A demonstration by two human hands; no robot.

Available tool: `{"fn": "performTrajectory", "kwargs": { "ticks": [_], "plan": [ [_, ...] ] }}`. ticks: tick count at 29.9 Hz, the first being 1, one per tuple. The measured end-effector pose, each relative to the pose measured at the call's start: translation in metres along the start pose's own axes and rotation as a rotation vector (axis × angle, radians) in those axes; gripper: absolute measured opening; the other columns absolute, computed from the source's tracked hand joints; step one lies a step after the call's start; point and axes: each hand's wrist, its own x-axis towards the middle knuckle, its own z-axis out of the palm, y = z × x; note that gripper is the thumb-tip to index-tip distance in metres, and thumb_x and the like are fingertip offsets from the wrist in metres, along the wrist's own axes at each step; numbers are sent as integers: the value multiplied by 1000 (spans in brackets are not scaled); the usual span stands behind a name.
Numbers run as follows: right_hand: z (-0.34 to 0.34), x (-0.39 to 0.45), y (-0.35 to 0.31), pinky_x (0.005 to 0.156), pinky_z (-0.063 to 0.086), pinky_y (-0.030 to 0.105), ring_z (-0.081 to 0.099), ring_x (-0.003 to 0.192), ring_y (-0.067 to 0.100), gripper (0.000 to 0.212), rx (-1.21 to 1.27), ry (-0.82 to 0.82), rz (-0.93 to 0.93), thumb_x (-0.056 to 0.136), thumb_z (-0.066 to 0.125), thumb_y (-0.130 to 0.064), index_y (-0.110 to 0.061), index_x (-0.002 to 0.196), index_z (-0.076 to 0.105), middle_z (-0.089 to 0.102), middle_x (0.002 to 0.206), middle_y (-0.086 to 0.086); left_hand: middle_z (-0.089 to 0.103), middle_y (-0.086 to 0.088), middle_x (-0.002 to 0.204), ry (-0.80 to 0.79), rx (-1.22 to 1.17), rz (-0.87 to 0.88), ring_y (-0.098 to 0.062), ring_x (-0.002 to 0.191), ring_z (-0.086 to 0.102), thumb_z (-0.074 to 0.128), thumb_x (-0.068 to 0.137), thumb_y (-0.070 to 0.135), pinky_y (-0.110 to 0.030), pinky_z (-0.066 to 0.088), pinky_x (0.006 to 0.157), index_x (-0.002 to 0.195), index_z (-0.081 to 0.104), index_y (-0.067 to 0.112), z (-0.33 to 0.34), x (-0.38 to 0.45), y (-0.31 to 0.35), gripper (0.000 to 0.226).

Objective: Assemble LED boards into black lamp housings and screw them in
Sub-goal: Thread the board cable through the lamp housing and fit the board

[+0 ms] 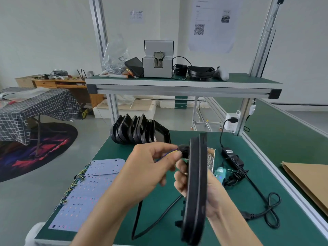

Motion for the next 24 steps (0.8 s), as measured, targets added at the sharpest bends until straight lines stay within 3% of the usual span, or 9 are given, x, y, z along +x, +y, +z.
{"fn": "performTrajectory", "kwargs": {
  "ticks": [4,7,9,12,14,16,20,22,24],
  "plan": [
    [-12,0,-17,97,57,49,67,107,38,28,-184,-141,-124,98,69,-23,-13,124,72,75,109,11,31,0,60,-56,-8,-59,-16,54,22,66,83,55,-27,18,50,81,76,20,-15,-6,1,37],
    [-31,-7,-35,112,44,55,49,138,49,77,-338,-374,-70,91,80,-30,-4,154,45,53,149,27,39,1,59,-35,62,-14,-16,56,29,73,91,43,-28,24,53,76,72,17,-19,-7,4,30],
    [-29,-14,-54,120,32,56,34,152,44,80,-384,-384,-120,91,74,-30,-5,158,39,39,162,25,40,6,54,-3,175,8,-13,49,30,72,95,38,-22,28,48,75,69,21,-18,-5,3,27],
    [-12,-17,-76,123,27,52,44,150,22,48,-639,-201,-227,95,54,-26,-25,142,64,57,153,6,40,9,46,39,293,29,-10,41,31,70,96,39,-15,29,44,75,65,26,-8,-2,4,25],
    [9,-13,-80,116,35,33,53,138,2,32,-1025,-166,-255,97,60,-38,-39,126,75,69,136,-15,46,1,46,53,386,56,-11,42,35,68,96,41,-21,32,46,76,64,28,2,2,4,24],
    [24,-9,-80,110,33,20,51,133,-11,23,-1258,-171,-252,93,72,-47,-40,114,80,70,127,-28,52,-3,51,75,429,75,-12,46,36,67,96,41,-29,34,49,77,63,27,8,6,4,24],
    [37,-10,-81,100,33,2,51,124,-20,17,-1306,-118,-247,94,78,-25,-33,108,83,71,122,-29,48,9,45,125,364,51,-7,41,38,68,97,37,-20,31,45,72,62,26,10,9,0,29],
    [38,-13,-79,98,36,3,57,120,-15,20,-1293,-111,-247,95,77,-18,-31,108,83,73,120,-26,47,15,44,165,346,79,-5,42,39,69,98,33,-17,31,45,69,61,25,11,8,-1,31],
    [38,-14,-77,115,32,17,50,131,-14,18,-1268,-58,-228,94,78,-24,-35,106,84,68,132,-26,43,13,45,198,337,119,-6,44,36,69,98,32,-19,30,46,69,58,25,11,7,-3,31]
  ]
}}
